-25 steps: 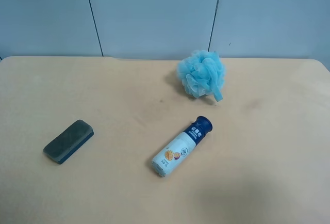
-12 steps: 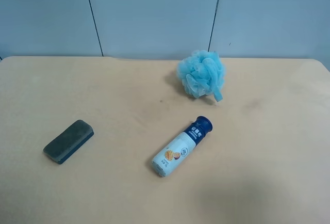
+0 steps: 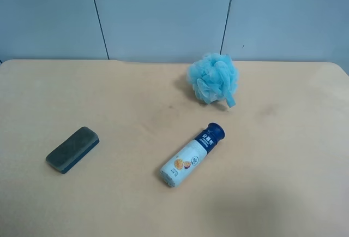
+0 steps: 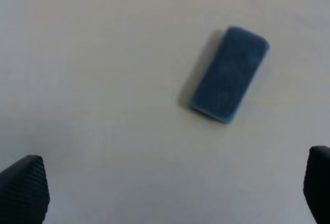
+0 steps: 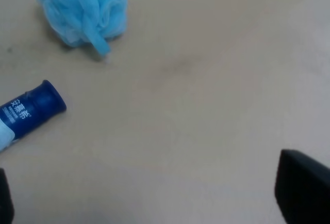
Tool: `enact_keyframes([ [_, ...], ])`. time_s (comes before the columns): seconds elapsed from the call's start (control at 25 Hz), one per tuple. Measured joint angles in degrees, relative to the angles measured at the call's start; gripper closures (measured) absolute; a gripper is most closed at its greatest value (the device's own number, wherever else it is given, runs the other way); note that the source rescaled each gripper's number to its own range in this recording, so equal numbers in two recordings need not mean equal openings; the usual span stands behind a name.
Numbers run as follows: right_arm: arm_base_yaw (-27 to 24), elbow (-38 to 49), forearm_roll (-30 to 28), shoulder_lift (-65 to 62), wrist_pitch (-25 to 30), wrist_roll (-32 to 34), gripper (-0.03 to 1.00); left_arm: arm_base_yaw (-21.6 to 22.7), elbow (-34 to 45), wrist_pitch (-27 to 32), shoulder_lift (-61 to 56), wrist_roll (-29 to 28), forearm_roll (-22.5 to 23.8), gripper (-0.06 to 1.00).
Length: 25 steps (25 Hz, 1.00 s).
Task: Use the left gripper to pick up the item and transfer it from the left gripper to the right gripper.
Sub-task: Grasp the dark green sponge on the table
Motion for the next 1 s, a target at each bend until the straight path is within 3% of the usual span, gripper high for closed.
enact_keyframes([
  [0.2, 0.00, 0.00, 0.00, 0.00, 0.00, 0.00, -0.03, -6.54, -1.29, -3.76, 15.31, 1.20, 0.95, -0.06],
  [0.52, 0.00, 0.00, 0.00, 0.00, 0.00, 0.00, -0.03, -17.67, -1.40, -10.25, 37.17, -3.32, 11.58, -0.06],
  [1.0, 0.00, 0.00, 0.00, 0.00, 0.00, 0.00, -0.03, -18.95, -1.49, -21.64, 55.37, -10.11, 13.64, -0.06],
])
